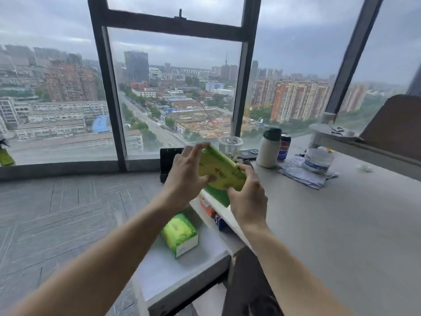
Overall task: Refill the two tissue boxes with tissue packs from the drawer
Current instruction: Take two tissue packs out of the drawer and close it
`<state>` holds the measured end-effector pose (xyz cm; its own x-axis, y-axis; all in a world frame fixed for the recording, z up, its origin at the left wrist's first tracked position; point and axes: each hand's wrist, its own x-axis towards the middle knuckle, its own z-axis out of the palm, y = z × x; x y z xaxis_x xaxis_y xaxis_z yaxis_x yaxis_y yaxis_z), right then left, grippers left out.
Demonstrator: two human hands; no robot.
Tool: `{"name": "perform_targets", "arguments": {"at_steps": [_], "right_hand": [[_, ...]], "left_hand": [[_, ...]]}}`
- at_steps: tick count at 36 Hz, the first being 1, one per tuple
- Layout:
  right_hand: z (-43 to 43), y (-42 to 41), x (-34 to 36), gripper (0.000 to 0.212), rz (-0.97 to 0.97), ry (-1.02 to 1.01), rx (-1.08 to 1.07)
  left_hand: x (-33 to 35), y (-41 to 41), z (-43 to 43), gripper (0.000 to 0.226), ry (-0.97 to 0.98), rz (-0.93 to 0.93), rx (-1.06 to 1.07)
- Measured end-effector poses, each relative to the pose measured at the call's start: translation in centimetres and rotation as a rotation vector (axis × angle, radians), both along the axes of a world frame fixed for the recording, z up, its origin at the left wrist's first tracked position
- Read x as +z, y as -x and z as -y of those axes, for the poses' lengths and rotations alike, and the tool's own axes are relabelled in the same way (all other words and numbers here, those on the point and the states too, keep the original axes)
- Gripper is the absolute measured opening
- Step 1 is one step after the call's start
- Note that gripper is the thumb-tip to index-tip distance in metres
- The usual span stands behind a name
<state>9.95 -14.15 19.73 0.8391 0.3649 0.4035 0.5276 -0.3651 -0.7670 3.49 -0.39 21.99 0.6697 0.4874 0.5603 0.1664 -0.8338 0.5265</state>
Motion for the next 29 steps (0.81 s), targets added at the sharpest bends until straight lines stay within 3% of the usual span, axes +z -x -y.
{"name": "perform_targets", "arguments": {"at_steps": [11, 24, 29], "right_hand": [[13.9, -6.6, 2.6, 0.05, 0.15, 0.052, -0.315], [22.6, -9.6, -0.9, 0.039, -0.023, 0.263, -0.445], [22.7, -10.3, -2.1, 0.042, -0.057, 0.323, -0.42]], "left_hand": [[0.5, -9.2, 13.2, 0.081, 0.1, 0.102, -0.27], [-5.1, -14.0, 19.8, 0.088, 0.264, -0.295, -0.447], [-5.6, -14.8, 19.6, 0.083, 0.337, -0.34, -0.446]]}}
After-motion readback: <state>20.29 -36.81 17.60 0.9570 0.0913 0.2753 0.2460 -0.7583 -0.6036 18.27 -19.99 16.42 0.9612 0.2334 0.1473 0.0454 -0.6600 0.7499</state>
